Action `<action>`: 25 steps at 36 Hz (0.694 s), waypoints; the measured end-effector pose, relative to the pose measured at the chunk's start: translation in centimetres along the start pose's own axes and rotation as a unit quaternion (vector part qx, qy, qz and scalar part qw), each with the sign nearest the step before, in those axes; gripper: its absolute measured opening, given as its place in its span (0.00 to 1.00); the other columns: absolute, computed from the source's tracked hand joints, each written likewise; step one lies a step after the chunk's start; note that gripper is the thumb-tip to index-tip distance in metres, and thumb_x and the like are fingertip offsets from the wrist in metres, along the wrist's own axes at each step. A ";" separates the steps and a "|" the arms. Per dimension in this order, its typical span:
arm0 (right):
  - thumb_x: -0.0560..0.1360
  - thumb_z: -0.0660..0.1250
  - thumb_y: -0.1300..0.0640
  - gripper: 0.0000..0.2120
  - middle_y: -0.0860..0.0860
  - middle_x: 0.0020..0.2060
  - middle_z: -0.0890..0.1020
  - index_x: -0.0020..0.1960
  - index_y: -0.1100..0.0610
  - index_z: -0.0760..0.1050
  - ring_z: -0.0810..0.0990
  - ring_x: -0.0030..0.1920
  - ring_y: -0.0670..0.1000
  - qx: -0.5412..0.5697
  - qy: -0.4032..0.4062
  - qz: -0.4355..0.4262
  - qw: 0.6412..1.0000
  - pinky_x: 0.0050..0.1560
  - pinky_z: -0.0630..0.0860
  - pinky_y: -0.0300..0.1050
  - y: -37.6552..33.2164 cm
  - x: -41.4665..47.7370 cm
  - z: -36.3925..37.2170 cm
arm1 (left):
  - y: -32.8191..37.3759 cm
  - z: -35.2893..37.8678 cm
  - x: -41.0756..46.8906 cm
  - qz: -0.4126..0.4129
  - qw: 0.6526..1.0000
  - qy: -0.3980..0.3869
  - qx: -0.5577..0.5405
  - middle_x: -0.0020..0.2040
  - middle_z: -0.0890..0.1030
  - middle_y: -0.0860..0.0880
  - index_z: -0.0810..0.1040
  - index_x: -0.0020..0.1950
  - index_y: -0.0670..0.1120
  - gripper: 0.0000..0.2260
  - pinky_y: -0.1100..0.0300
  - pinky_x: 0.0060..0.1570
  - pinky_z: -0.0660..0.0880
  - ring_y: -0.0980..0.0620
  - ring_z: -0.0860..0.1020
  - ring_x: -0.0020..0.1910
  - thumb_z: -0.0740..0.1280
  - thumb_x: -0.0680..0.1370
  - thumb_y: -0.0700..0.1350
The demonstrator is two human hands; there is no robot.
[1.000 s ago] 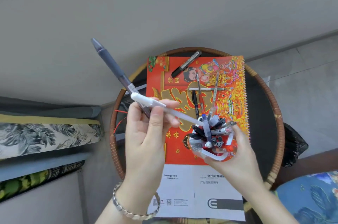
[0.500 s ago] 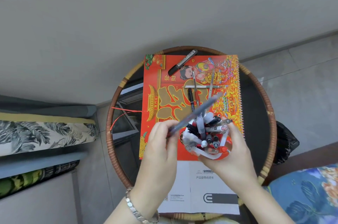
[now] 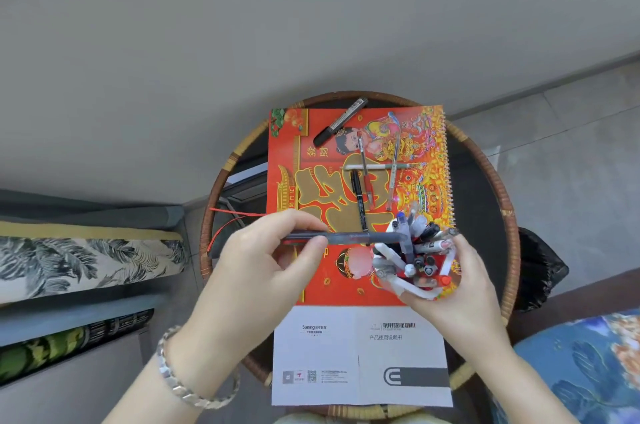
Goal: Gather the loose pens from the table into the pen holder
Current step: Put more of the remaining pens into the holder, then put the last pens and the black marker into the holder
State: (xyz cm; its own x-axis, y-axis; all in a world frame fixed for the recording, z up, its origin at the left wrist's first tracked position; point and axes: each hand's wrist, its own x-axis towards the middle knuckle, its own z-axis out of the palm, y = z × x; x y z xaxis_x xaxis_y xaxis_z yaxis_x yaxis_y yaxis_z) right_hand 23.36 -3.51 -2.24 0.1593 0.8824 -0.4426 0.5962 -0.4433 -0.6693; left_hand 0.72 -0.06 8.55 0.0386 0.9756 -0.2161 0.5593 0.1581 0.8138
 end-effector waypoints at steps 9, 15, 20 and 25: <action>0.57 0.81 0.55 0.37 0.43 0.57 0.76 0.63 0.49 0.70 0.75 0.55 0.42 0.029 -0.005 -0.041 0.999 0.47 0.71 0.35 -1.0 -0.8 -0.3 | 0.7 3.4 0.7 0.095 0.952 -0.043 0.287 0.31 0.77 0.54 0.77 0.38 0.51 0.08 0.56 0.27 0.75 0.51 0.77 0.34 0.60 0.71 0.50; 0.56 0.80 0.50 0.40 0.48 0.60 0.76 0.64 0.52 0.70 0.74 0.62 0.49 0.033 -0.010 -0.058 0.998 0.58 0.75 0.49 -1.7 -1.3 0.1 | 0.6 6.2 0.3 0.098 0.993 0.029 0.066 0.61 0.77 0.52 0.72 0.61 0.48 0.17 0.74 0.58 0.67 0.59 0.72 0.60 0.65 0.73 0.40; 0.55 0.80 0.54 0.38 0.43 0.56 0.76 0.62 0.47 0.70 0.75 0.60 0.47 0.061 -0.012 -0.067 0.996 0.58 0.74 0.47 -1.8 -1.5 0.0 | -0.1 7.6 -0.2 0.070 0.997 -0.035 0.005 0.69 0.58 0.65 0.64 0.72 0.49 0.21 0.65 0.70 0.57 0.74 0.54 0.69 0.52 0.78 0.50; 0.59 0.78 0.53 0.30 0.38 0.51 0.76 0.56 0.40 0.70 0.76 0.55 0.43 0.069 -0.008 -0.080 0.994 0.47 0.71 0.31 -1.9 -1.6 -0.1 | -0.3 8.9 -1.4 0.143 0.969 -0.138 0.147 0.74 0.59 0.49 0.58 0.73 0.45 0.24 0.52 0.71 0.60 0.57 0.54 0.74 0.42 0.80 0.54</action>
State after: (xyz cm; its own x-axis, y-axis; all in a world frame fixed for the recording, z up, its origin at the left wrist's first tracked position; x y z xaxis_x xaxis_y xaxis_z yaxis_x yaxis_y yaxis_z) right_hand 22.06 -4.12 -0.21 0.0572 0.9412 -0.3330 0.4988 -0.3159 -0.8071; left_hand 7.87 -2.80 3.80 0.4234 0.8891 -0.1741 0.7036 -0.2016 0.6813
